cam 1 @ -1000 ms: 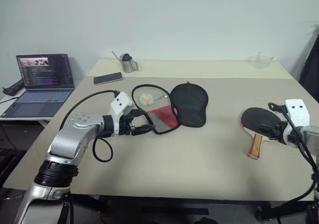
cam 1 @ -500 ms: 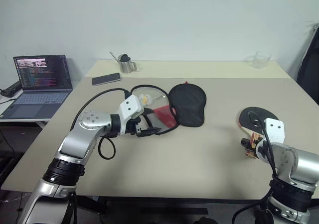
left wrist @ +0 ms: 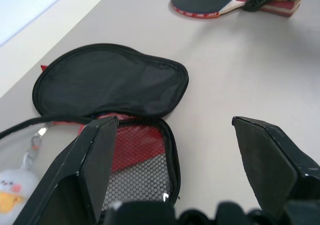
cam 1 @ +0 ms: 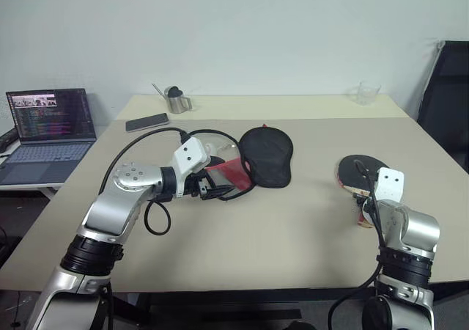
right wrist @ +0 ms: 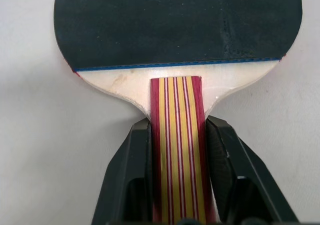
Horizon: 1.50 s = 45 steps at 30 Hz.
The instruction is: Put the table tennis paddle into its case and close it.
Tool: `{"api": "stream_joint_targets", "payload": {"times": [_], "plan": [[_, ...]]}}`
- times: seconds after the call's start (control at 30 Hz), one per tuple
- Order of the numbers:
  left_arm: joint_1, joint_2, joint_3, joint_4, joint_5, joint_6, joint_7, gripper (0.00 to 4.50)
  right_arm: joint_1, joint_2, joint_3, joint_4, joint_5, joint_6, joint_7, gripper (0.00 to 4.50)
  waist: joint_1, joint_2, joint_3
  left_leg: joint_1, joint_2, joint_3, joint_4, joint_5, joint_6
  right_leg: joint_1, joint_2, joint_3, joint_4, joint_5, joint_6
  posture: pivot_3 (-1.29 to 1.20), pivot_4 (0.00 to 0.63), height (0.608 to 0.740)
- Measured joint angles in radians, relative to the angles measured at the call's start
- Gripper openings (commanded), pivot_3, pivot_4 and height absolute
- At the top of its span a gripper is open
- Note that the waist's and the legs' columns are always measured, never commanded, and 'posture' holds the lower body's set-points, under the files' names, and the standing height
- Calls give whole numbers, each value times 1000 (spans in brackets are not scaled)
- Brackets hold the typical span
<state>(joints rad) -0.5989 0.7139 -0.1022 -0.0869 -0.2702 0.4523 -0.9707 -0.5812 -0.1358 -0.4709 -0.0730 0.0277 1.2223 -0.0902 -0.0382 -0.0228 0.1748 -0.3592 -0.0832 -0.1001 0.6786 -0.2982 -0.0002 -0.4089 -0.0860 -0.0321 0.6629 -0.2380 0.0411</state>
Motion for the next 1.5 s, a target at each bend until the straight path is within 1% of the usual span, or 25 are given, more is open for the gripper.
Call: {"api": "stream_joint_targets", "payload": {"times": [0.17,0.27,0.4,0.47,0.53,0.63,0.7,0.77,0.9,1.1,1.5], "plan": [[13,44,56,4,-1,0,4,3996,-29,-1,0,10,6,17,-3,1093,0,2,1,-1,5,3,0,0,0,-3,5,1,0,2,-3,0,150,740],[21,84,104,26,-8,-1,-4,3996,-109,20,-9,11,34,48,-5,1093,-4,6,4,-5,7,9,-2,0,-1,-13,8,9,4,3,-5,0,150,740],[24,130,168,66,-20,-5,-5,3996,-251,29,36,21,57,49,1,1093,-5,7,4,-5,10,14,-4,1,-2,-16,11,13,3,4,-6,0,150,740],[58,171,200,79,-19,-10,-10,3996,-329,41,64,65,66,19,1,1093,-12,7,4,-5,10,18,-8,2,-4,-18,11,18,1,4,-6,0,150,740],[110,202,234,89,-19,-14,-19,3996,-428,75,80,160,72,-56,-3,1093,-20,6,4,-5,10,22,-13,2,-5,-22,11,21,0,4,-6,0,150,740],[139,201,246,87,-22,-15,-18,3996,-503,137,110,284,78,-154,-2,1093,-19,6,4,-6,12,22,-16,2,-5,-24,11,21,-1,4,-6,0,150,740],[160,200,254,68,-27,-12,-9,3996,-522,187,146,395,89,-229,5,1093,-19,6,4,-9,12,24,-16,2,-6,-28,11,22,-1,4,-7,0,150,740],[187,198,262,32,-42,0,-1,3996,-531,225,165,506,96,-287,4,1093,-20,6,4,-15,12,24,-15,2,-6,-33,11,22,-1,4,-7,0,150,740],[256,198,278,-19,-48,21,16,3996,-547,263,183,674,110,-386,1,1093,-19,6,4,-23,12,24,-14,3,-6,-40,10,21,-1,4,-7,0,150,740],[319,197,329,-119,-85,66,53,3996,-621,265,197,846,111,-531,5,1093,-21,5,4,-24,12,24,-14,3,-6,-41,10,22,0,4,-7,0,150,740],[417,203,401,-260,-137,162,110,3996,-663,267,228,1141,109,-739,23,1093,-29,5,4,-23,13,25,-14,3,-7,-41,11,22,0,4,-7,0,150,740]]}}
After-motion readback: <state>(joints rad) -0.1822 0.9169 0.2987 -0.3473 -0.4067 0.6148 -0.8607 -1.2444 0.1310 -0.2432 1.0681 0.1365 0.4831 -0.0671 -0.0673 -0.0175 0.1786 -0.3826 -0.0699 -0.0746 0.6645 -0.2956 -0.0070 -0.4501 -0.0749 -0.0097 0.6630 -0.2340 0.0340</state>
